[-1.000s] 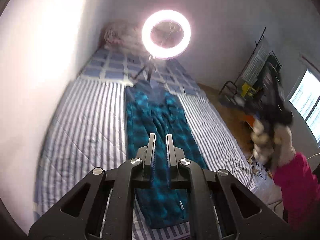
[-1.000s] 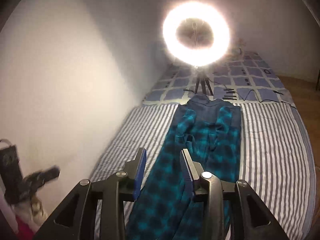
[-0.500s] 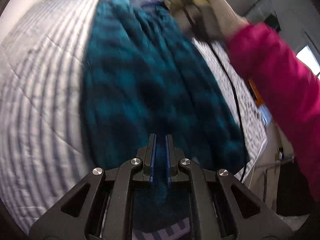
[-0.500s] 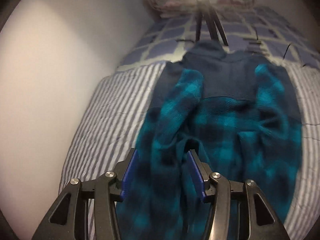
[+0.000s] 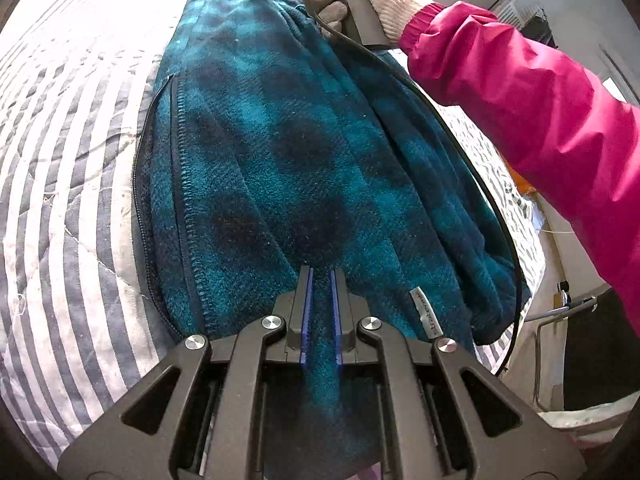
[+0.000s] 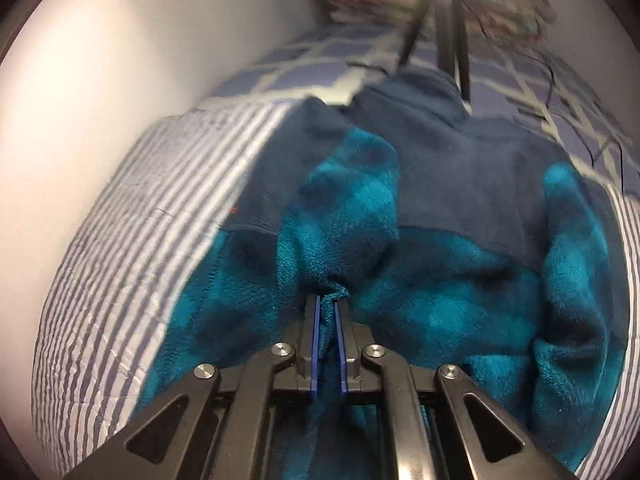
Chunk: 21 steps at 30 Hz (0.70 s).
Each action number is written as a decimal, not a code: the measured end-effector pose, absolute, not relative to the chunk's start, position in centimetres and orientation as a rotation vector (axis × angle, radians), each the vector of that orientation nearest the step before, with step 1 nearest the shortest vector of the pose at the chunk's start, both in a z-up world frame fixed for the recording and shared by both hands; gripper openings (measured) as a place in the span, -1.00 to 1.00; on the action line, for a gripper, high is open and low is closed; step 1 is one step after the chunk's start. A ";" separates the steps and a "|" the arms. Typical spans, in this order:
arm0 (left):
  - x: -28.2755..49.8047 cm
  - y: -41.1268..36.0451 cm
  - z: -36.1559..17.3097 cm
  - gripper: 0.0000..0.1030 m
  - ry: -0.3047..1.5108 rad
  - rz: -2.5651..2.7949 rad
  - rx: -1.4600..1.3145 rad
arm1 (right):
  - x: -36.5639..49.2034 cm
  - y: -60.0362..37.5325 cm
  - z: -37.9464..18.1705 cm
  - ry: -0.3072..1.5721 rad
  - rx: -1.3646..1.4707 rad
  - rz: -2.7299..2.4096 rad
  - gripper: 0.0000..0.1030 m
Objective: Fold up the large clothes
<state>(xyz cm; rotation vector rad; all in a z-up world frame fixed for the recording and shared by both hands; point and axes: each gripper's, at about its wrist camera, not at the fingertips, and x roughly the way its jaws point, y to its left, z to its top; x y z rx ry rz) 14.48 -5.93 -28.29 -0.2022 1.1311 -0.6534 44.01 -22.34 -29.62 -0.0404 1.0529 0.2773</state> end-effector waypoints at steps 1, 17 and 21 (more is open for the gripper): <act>14.3 -5.8 -28.3 -0.90 1.134 -0.656 -0.218 | 43.8 -22.6 -29.1 1.054 -0.018 0.277 -0.77; 9.5 -4.7 -26.6 -0.90 1.103 -0.597 -0.174 | 27.9 -21.6 -30.9 1.150 -0.084 0.384 -0.76; 9.4 -3.6 -26.7 -0.87 1.140 -0.554 -0.233 | 27.1 -22.4 -29.0 1.140 0.005 0.360 -0.64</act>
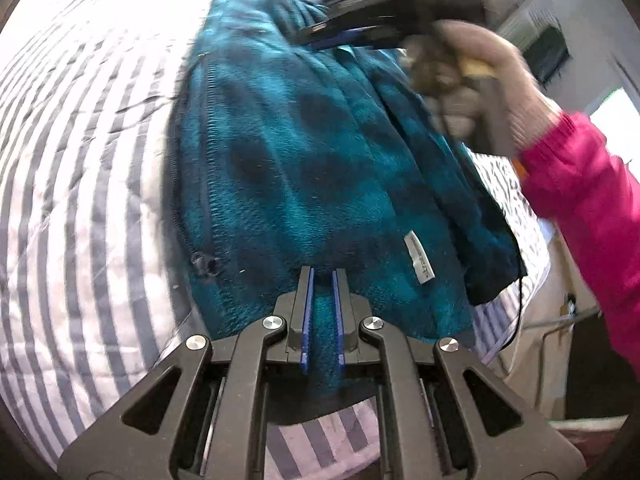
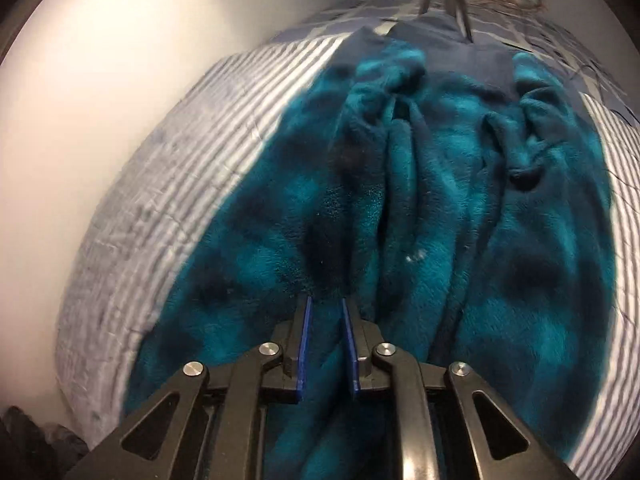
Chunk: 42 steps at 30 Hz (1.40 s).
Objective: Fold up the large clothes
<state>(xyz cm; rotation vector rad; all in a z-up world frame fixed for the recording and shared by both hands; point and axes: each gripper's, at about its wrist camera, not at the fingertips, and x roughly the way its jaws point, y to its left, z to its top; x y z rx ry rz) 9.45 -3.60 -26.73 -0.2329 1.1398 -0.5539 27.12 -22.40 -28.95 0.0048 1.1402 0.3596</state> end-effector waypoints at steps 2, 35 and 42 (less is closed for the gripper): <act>9.1 -2.3 -25.4 -0.82 1.109 -0.524 -0.257 | 25.0 -23.0 -26.6 1.092 0.011 0.383 -0.42; 8.4 2.1 -29.5 -0.10 1.237 -0.545 -0.605 | 0.2 -37.6 -28.7 1.094 0.334 0.339 0.16; 8.0 1.1 -29.6 -0.26 1.268 -0.580 -0.592 | 0.3 -37.2 -32.0 1.124 0.585 0.502 0.07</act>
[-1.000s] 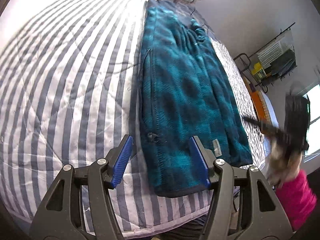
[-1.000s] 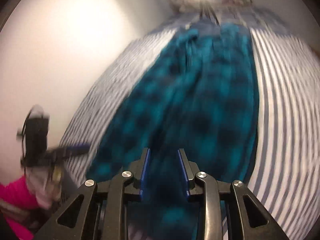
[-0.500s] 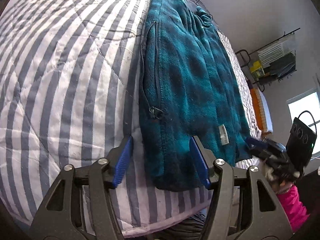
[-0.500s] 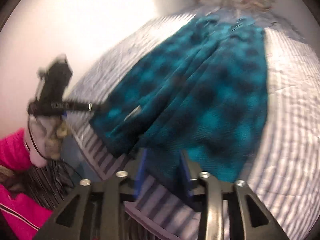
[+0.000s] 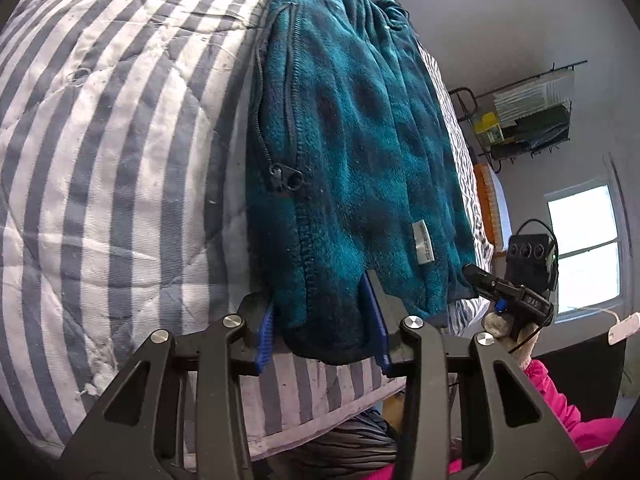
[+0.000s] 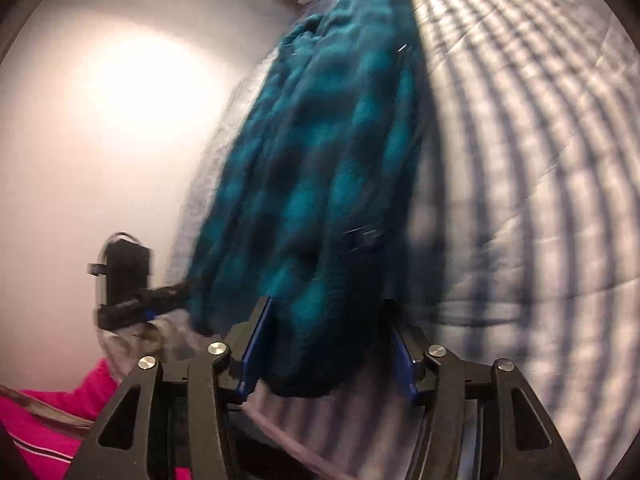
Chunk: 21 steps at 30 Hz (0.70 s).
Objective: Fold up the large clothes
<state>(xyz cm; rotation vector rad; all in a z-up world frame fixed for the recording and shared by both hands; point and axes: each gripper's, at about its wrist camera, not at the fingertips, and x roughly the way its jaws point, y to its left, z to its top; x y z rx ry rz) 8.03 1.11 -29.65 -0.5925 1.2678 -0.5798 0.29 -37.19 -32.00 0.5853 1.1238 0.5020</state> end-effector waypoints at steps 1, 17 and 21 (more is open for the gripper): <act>8.1 1.0 -29.6 -0.29 1.267 -0.580 -0.588 | 0.4 -36.8 -32.3 1.124 0.599 0.514 0.09; 8.0 0.8 -28.9 -0.75 1.239 -0.571 -0.654 | 0.4 -35.0 -31.7 1.162 0.477 0.495 -0.63; 7.9 1.1 -27.1 -0.76 1.209 -0.579 -0.679 | 0.1 -36.0 -30.4 1.110 0.582 0.527 -0.63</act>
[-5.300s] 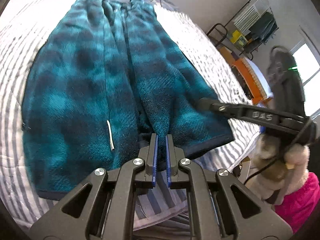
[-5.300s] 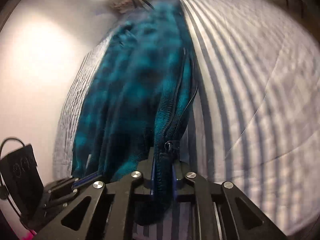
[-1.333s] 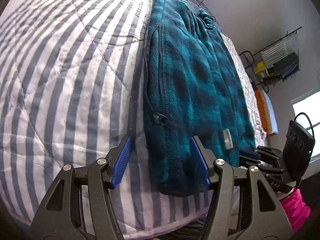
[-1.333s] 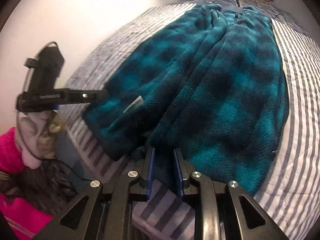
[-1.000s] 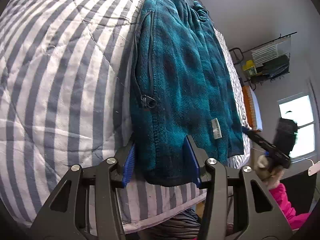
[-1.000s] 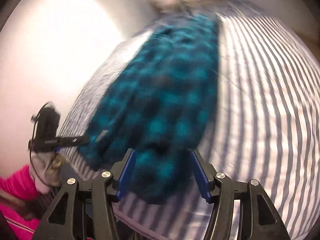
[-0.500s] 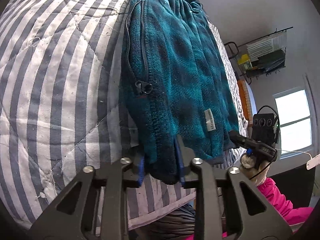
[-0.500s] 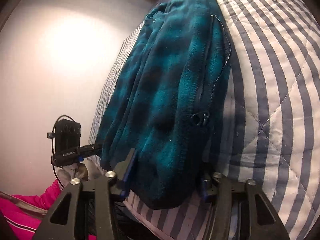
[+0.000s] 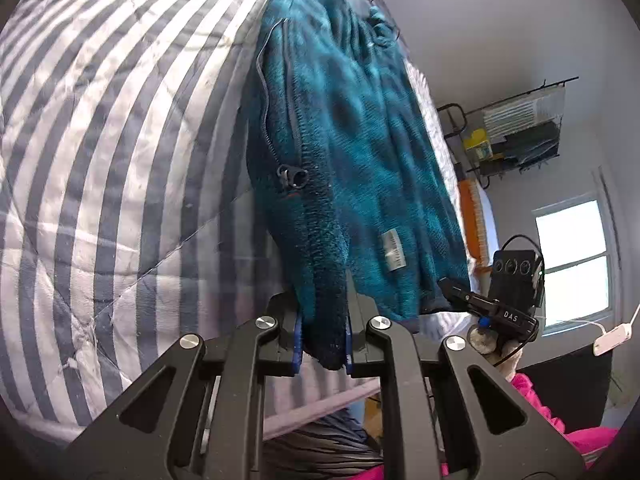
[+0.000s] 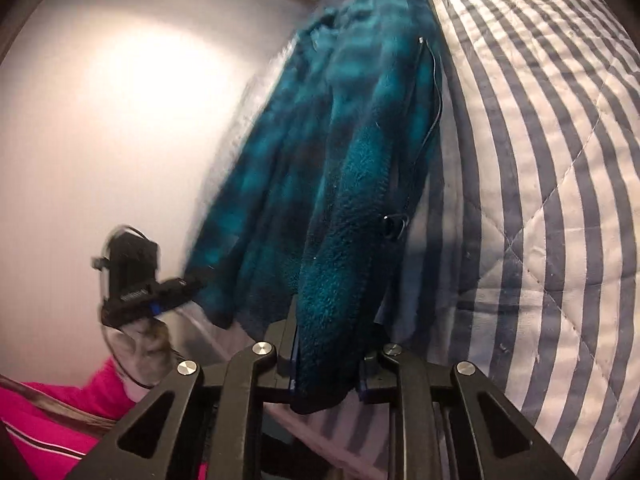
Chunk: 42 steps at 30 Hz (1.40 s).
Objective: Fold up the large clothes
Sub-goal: 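Fold the hem end up over the strip toward the collar with both grippers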
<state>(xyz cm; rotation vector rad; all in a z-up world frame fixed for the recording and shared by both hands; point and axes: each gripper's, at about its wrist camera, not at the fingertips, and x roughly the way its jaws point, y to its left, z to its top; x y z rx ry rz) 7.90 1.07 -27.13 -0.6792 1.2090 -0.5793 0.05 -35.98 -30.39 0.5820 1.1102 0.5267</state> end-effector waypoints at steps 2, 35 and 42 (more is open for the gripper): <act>7.9 1.1 -26.0 -0.76 1.189 -0.592 -0.688 | -0.1 -36.2 -29.3 1.085 0.619 0.541 -0.63; 29.4 -2.6 -22.2 -0.77 1.049 -0.452 -0.680 | 19.0 -38.1 -22.9 0.973 0.649 0.366 -0.64; 32.1 -3.4 -26.3 -0.76 1.116 -0.397 -0.674 | 21.9 -38.9 -26.6 1.054 0.684 0.302 -0.65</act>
